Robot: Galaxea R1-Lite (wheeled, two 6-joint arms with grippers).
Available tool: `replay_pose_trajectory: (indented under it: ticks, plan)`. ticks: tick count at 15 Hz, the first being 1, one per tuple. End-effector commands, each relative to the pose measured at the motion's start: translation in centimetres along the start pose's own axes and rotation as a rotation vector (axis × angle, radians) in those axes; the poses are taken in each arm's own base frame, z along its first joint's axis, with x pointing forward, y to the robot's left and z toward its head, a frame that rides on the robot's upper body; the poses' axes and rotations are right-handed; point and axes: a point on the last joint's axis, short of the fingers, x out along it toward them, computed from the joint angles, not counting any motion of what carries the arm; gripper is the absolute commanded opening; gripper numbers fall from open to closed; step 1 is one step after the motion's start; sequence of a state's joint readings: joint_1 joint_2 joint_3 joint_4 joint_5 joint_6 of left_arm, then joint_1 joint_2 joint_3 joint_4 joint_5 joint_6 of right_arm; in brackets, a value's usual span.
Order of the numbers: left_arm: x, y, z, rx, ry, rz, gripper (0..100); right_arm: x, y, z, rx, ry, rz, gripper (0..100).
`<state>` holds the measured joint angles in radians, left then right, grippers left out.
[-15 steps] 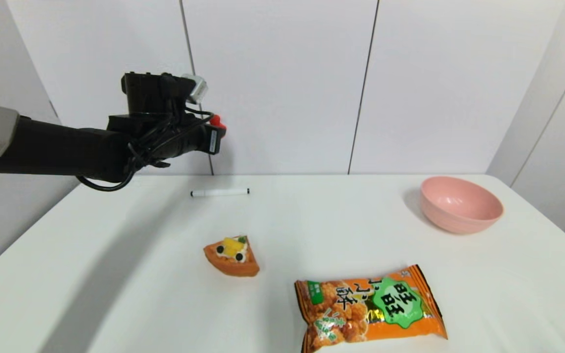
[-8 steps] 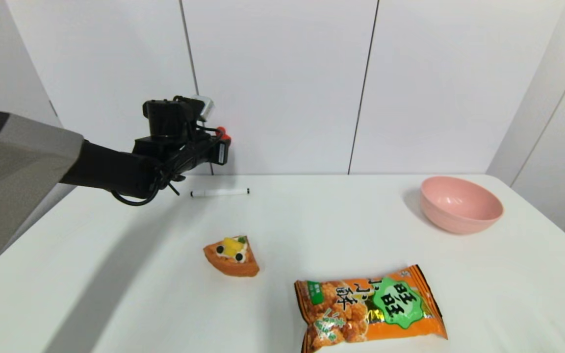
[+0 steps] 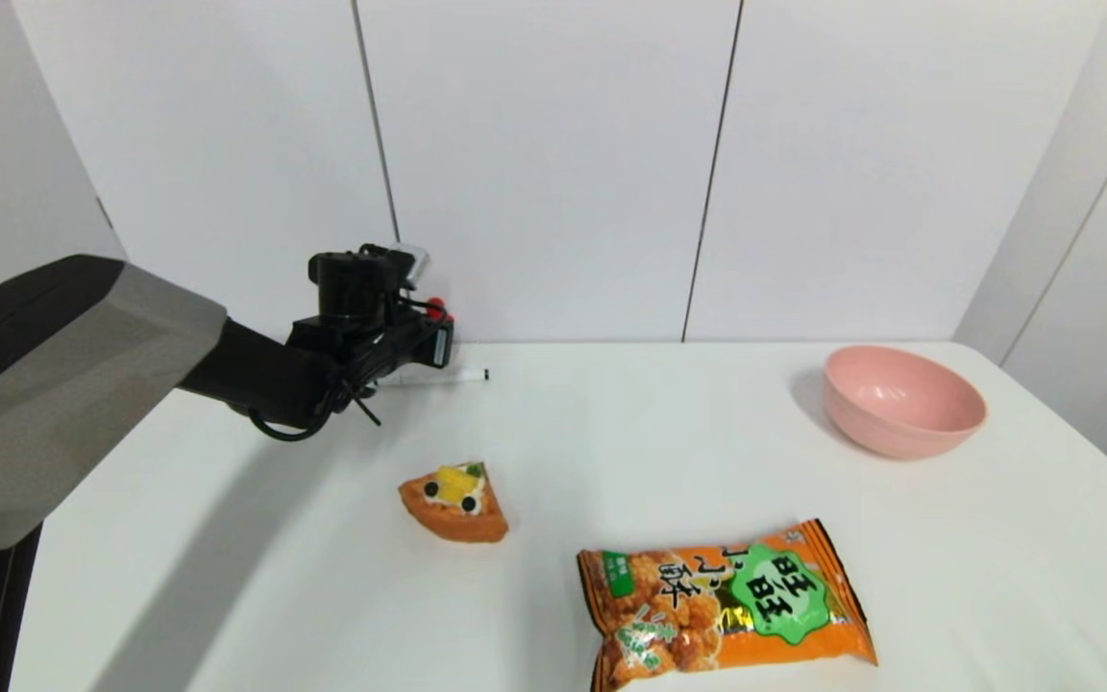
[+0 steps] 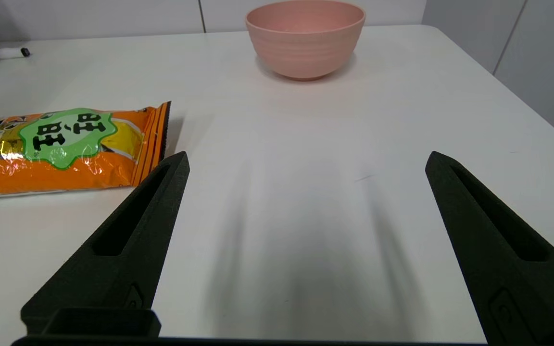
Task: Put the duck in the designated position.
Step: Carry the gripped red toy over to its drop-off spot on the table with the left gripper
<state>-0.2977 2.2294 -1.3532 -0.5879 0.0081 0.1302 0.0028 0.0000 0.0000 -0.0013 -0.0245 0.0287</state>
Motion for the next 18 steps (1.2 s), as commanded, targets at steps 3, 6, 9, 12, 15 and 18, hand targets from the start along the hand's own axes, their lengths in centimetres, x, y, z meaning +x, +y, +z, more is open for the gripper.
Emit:
replay_pose_trajectory:
  ticks: [3,6,9,12,15,18]
  plan:
    - [0.81,-0.23,-1.79,0.0,0.026,-0.001,0,0.0,0.0,0.0,0.0,0.0,0.0,100]
    - [0.88,-0.32,-1.91,-0.001,0.029,-0.004,0,0.01,0.0,0.01,0.0,0.001,0.0,100]
    - [0.87,-0.23,-1.71,-0.001,0.022,-0.002,0,0.0,0.0,0.0,0.0,0.0,0.0,100]
    - [0.81,-0.2,-1.52,-0.001,0.015,-0.001,0,0.0,0.0,0.0,0.0,0.0,0.0,100]
    - [0.69,-0.18,-1.34,-0.001,0.008,0.0,0,0.01,0.0,0.01,0.0,0.001,0.0,100]
    - [0.46,-0.15,-1.11,0.002,0.005,-0.001,100,0.0,0.0,0.0,0.0,0.0,0.0,100]
